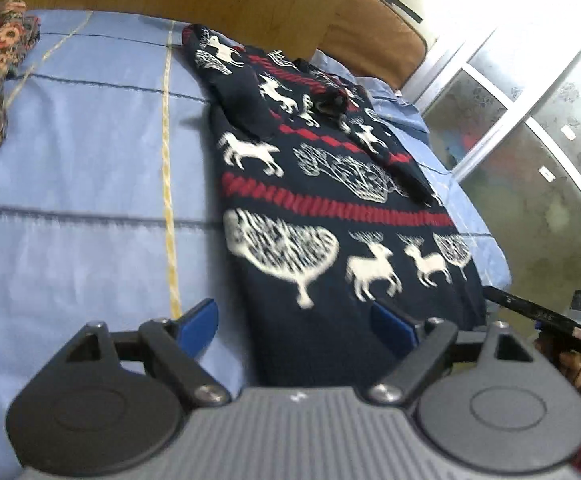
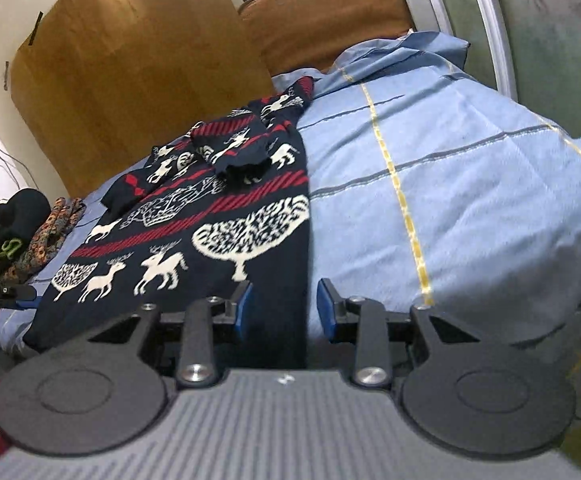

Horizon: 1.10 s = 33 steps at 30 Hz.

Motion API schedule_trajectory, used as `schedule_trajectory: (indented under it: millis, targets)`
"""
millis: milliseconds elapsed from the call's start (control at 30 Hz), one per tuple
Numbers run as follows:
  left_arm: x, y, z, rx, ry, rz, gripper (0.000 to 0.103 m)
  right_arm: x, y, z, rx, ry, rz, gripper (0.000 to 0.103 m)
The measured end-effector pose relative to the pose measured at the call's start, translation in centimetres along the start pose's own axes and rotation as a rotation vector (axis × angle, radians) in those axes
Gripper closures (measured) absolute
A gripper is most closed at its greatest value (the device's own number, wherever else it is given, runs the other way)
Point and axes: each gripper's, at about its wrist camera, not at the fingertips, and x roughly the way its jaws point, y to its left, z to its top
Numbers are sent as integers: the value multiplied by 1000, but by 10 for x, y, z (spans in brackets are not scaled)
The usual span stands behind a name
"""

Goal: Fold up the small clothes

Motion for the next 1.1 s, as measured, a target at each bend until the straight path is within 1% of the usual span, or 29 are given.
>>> schedule_trajectory:
  millis: [133,267,300,333,400,433,467,500,533,567,600,667,733,867,933,1000,1067,1100]
  targets:
    - [1,-14,-10,19,23,15,19,-5,0,-6,18,7,22,65]
    - [5,-24,-15,56,15,32,20,-7,-2,-11,53,-4,45,64]
    - [6,-25,-14,59,13,38,25,-6,-1,-11,60,-5,50,64]
    - [7,-27,-15,62,10,47,28,-6,-1,-11,63,-3,55,64]
    - [8,-28,-15,64,3,61,38,-5,3,-11,54,4,57,68]
    - [7,-27,-15,63,-5,65,41,-4,4,-12,46,6,55,80]
    - [7,-26,-15,61,-14,71,50,-3,5,-12,42,17,56,90]
    - [8,-24,-14,58,-21,81,65,0,6,-12,45,35,59,92]
    - [8,-23,-13,53,-20,94,74,0,7,-11,43,33,59,92]
    - [9,-20,-11,40,-9,97,91,1,9,-9,34,36,59,92]
    - [8,-15,-8,10,-1,79,94,-1,12,-5,22,29,64,92]
    - [4,-4,-1,-58,-5,8,94,-6,16,6,17,-6,100,93]
    - [-4,5,11,-114,-44,-65,94,-11,18,21,18,-48,128,93]
    - [-11,14,45,-173,-136,-129,94,-4,18,61,36,-119,155,93]
    - [-8,18,68,-193,-174,-134,94,11,17,85,39,-143,150,93]
    - [-3,23,95,-208,-219,-107,94,33,17,109,36,-159,136,93]
    - [8,33,125,-262,-255,-80,94,64,14,133,60,-152,116,93]
    - [15,39,137,-285,-274,-50,92,79,9,144,80,-148,101,93]
